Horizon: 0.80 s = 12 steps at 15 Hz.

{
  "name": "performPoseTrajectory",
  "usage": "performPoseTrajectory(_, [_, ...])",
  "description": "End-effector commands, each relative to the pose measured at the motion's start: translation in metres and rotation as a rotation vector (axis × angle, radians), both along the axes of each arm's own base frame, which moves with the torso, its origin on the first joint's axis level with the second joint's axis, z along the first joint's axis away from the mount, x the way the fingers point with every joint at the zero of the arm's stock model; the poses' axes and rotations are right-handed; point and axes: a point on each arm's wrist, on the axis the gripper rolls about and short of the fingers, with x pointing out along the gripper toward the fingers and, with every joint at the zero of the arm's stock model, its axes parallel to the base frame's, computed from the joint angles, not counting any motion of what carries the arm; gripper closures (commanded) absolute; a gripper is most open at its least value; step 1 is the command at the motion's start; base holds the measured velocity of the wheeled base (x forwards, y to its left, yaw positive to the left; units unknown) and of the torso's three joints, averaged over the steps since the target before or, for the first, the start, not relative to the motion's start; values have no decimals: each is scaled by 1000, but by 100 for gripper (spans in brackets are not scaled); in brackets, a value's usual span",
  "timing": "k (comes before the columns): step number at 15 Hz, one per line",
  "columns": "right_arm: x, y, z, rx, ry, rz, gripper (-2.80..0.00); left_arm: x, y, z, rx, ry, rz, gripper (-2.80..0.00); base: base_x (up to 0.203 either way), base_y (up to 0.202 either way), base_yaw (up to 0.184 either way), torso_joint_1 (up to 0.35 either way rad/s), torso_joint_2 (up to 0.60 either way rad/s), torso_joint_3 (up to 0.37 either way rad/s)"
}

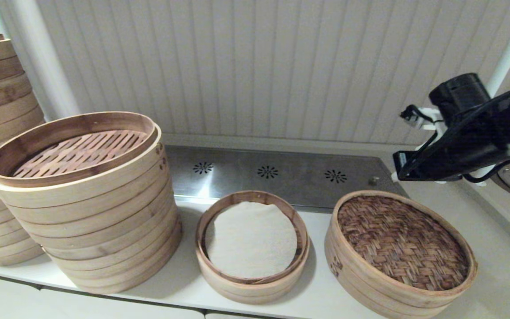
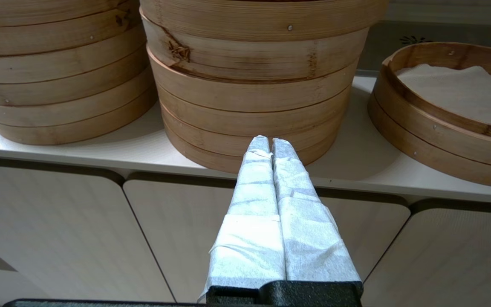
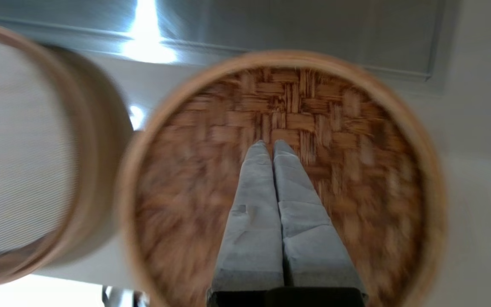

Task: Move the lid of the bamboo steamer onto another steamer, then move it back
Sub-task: Pick up the steamer

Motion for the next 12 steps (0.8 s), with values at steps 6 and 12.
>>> performPoseTrajectory(6, [20,-8,-38,-25,131,-42,-280,0,0,0,0,1,0,0,0,0,0,0,0,0])
performPoseTrajectory(12, [-22,-25,-39,-15,167,-96,-280,0,0,0,0,2,0,0,0,0,0,0,0,0])
